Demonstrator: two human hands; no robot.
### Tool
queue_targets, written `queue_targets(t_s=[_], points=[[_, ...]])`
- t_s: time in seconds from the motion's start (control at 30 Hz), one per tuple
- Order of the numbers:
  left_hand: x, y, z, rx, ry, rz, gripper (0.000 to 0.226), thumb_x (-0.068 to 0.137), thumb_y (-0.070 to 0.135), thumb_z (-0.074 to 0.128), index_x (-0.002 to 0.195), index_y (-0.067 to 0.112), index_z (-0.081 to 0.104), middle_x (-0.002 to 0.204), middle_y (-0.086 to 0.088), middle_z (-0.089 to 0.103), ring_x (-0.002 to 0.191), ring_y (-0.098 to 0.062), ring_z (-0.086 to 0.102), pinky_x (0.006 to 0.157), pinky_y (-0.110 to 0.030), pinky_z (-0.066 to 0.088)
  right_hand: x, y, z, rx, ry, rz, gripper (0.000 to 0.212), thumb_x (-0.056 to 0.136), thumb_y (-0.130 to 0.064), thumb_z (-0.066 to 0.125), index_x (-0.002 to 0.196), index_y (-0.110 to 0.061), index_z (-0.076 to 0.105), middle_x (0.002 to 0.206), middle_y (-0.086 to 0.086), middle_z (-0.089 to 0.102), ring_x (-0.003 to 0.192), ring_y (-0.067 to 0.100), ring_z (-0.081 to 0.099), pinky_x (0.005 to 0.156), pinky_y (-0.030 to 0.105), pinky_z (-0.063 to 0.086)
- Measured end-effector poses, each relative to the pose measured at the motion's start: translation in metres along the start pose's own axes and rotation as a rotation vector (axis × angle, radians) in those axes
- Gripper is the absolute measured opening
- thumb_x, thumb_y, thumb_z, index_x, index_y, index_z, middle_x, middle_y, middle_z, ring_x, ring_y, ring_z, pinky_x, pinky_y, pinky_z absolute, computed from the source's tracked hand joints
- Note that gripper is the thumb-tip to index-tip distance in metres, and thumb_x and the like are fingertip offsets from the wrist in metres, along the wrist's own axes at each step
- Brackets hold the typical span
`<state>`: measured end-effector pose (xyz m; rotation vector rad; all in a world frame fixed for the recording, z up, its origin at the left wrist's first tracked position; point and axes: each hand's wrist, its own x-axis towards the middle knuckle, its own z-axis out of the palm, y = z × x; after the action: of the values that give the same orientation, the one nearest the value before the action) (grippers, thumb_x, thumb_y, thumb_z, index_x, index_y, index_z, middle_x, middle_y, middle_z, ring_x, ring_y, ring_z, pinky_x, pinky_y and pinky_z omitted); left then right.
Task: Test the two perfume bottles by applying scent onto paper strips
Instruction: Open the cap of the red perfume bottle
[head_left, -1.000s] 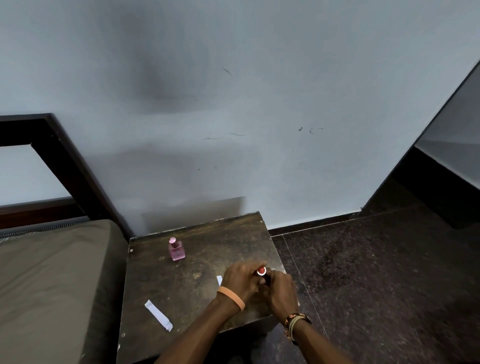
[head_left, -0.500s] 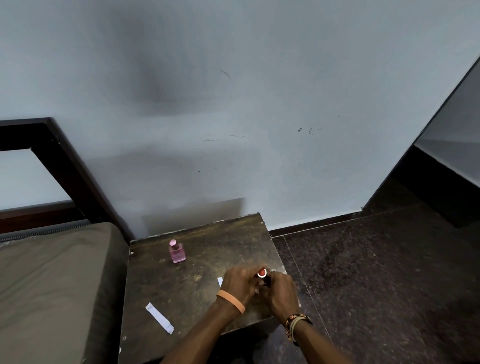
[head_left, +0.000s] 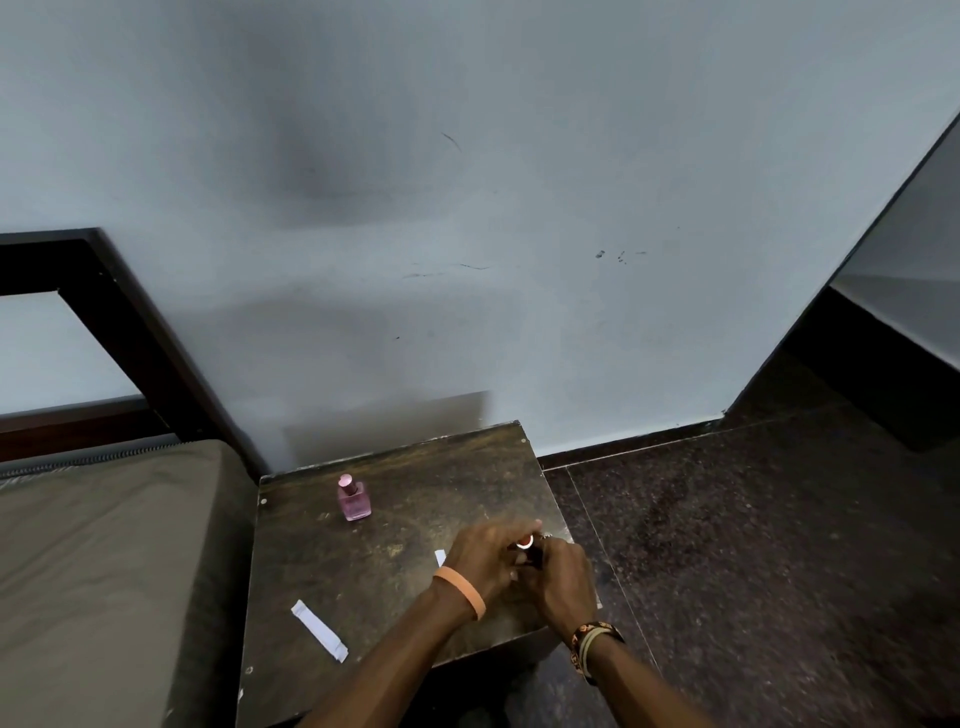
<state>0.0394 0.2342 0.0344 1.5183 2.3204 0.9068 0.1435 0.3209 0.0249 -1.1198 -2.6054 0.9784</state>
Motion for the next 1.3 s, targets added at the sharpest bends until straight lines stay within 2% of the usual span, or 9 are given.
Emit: queue_targets(t_s=[0.23, 0.43, 0.6, 0.67, 0.77, 0.9, 1.03, 1.13, 1.3], points=[[-0.008, 0.004, 0.004, -0.043, 0.188, -0.112, 0.035, 0.077, 0.021, 0.072, 0.112, 0.019, 0.069, 0.100, -0.003, 0.074, 0.089, -0.020, 0.070, 0.081, -0.028, 0.052, -0.002, -0.002, -0.001, -0.040, -0.003, -0.036, 0.004, 0.078, -0.020, 0.071, 0.081, -0.022, 0.070, 0.079, 0.001, 0.072, 0.070, 0.014, 0.063, 0.065, 0.031, 0.052], [-0.006, 0.009, 0.002, -0.072, 0.052, -0.144, 0.055, 0.082, 0.012, 0.067, 0.134, 0.020, 0.050, 0.128, -0.005, 0.061, 0.116, -0.018, 0.058, 0.101, -0.020, 0.038, -0.002, -0.002, -0.001, -0.023, -0.002, -0.034, 0.008, 0.081, -0.020, 0.070, 0.088, -0.023, 0.072, 0.084, -0.001, 0.073, 0.077, 0.016, 0.067, 0.069, 0.030, 0.053], [-0.007, 0.005, -0.001, -0.065, 0.127, -0.097, 0.031, 0.075, 0.014, 0.066, 0.104, 0.023, 0.071, 0.093, 0.000, 0.075, 0.082, -0.017, 0.070, 0.076, -0.030, 0.057, -0.002, -0.002, 0.000, -0.037, 0.008, -0.025, 0.004, 0.077, -0.021, 0.069, 0.081, -0.020, 0.071, 0.080, 0.001, 0.073, 0.074, 0.020, 0.066, 0.067, 0.037, 0.054], [-0.011, 0.009, 0.002, -0.065, 0.200, -0.103, 0.025, 0.073, 0.019, 0.067, 0.096, 0.025, 0.071, 0.082, 0.003, 0.075, 0.071, -0.015, 0.070, 0.068, -0.021, 0.053, -0.002, -0.002, 0.000, -0.032, 0.006, -0.019, 0.005, 0.080, -0.018, 0.066, 0.080, -0.019, 0.071, 0.079, 0.002, 0.072, 0.072, 0.019, 0.065, 0.065, 0.036, 0.054], [-0.012, 0.014, 0.004, -0.090, 0.251, -0.160, 0.028, 0.075, 0.016, 0.072, 0.102, 0.023, 0.072, 0.089, 0.000, 0.075, 0.080, -0.016, 0.069, 0.075, -0.020, 0.050, -0.002, -0.004, -0.001, -0.052, -0.003, -0.013, 0.006, 0.082, -0.017, 0.066, 0.082, -0.019, 0.071, 0.080, 0.002, 0.072, 0.073, 0.019, 0.065, 0.064, 0.031, 0.052], [-0.006, 0.010, -0.002, -0.037, 0.028, -0.126, 0.056, 0.080, 0.012, 0.068, 0.133, 0.023, 0.052, 0.119, -0.004, 0.067, 0.107, -0.020, 0.063, 0.098, -0.027, 0.045, -0.002, -0.003, -0.001, -0.030, -0.007, -0.014, 0.010, 0.081, -0.015, 0.069, 0.088, -0.022, 0.073, 0.083, -0.001, 0.073, 0.075, 0.015, 0.066, 0.067, 0.029, 0.054], [-0.004, 0.003, -0.005, -0.053, 0.057, -0.083, 0.034, 0.079, 0.027, 0.053, 0.109, 0.023, 0.070, 0.100, -0.001, 0.074, 0.091, -0.021, 0.069, 0.080, -0.028, 0.052, -0.002, -0.001, 0.001, 0.004, -0.014, -0.015, 0.010, 0.078, -0.022, 0.074, 0.088, -0.022, 0.073, 0.083, 0.000, 0.073, 0.076, 0.015, 0.067, 0.069, 0.032, 0.056], [-0.010, 0.008, 0.000, -0.075, 0.202, -0.125, 0.024, 0.075, 0.026, 0.065, 0.097, 0.021, 0.073, 0.085, 0.002, 0.075, 0.076, -0.016, 0.069, 0.070, -0.023, 0.051, -0.001, -0.001, 0.001, -0.030, -0.012, -0.023, 0.004, 0.080, -0.020, 0.069, 0.083, -0.020, 0.071, 0.079, 0.001, 0.072, 0.071, 0.015, 0.064, 0.065, 0.032, 0.054], [-0.012, 0.013, 0.004, -0.111, 0.245, -0.239, 0.030, 0.073, 0.024, 0.077, 0.102, 0.023, 0.072, 0.095, 0.003, 0.074, 0.087, -0.011, 0.067, 0.081, -0.020, 0.050, 0.000, -0.002, 0.000, -0.060, 0.003, -0.034, 0.008, 0.082, -0.018, 0.064, 0.085, -0.019, 0.071, 0.081, 0.002, 0.072, 0.073, 0.019, 0.065, 0.065, 0.033, 0.052]])
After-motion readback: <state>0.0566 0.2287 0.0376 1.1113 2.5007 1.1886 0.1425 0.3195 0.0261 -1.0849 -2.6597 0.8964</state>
